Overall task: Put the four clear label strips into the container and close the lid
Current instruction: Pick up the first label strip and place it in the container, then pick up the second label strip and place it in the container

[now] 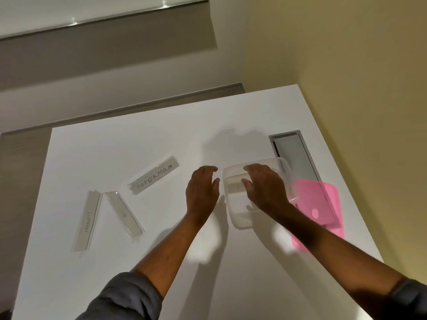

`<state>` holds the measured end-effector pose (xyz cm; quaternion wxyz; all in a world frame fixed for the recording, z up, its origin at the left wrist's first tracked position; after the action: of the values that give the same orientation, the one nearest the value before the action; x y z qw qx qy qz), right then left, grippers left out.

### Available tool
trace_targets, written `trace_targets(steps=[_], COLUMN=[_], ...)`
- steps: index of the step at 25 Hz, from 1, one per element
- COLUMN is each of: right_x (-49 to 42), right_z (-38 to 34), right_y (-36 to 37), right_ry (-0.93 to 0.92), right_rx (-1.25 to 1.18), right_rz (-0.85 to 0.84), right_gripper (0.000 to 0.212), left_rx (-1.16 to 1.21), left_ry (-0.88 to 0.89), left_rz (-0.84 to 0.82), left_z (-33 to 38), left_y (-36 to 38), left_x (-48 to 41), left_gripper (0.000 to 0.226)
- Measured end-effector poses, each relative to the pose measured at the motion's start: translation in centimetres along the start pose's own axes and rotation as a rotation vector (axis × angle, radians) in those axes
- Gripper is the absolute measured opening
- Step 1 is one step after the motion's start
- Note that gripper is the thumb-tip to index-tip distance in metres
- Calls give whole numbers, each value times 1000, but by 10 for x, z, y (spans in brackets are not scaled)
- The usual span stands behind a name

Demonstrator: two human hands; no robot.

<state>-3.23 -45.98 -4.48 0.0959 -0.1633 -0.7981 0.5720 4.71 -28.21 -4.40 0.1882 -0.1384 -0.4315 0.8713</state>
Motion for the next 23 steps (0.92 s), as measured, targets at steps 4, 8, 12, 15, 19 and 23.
trace_targets(steps=[4,8,12,15,19,23], right_x=[12,23,35,46,61,70], right_z=[-74,-140,-202,-243,-285,-311], right_y=[5,38,80,112,150,183], right_ry=[-67,-98,-84,-32,3,38], right_rx=[-125,-194,-271,-361,-398,-387], right_rz=[-15,-168,-330,-441,-553,-609], right_gripper=[36,47,52,50,51,54], left_rx=[48,61,99,125,268,347], left_ry=[-162,-321,-466,-640,-886,-933], left_rz=[62,103,165,179,114,32], left_z=[-49,-102,-163,-211,-265,-293], left_y=[-38,-75,-112,-128,-128,-119], left_x=[27,54,80,99,117,128], left_gripper=[31,34,42,57,70,70])
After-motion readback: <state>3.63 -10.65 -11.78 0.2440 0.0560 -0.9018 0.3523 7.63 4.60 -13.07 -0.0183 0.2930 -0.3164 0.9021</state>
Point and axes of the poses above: each hand's wrist, its own x-axis away from the middle knuckle, its own y-axis out of the palm, z = x × y, the point moved 7 cm from there along -x, towards the middle knuckle, and after that the axes turned 2 degrees about y, right-handed, at the moved point
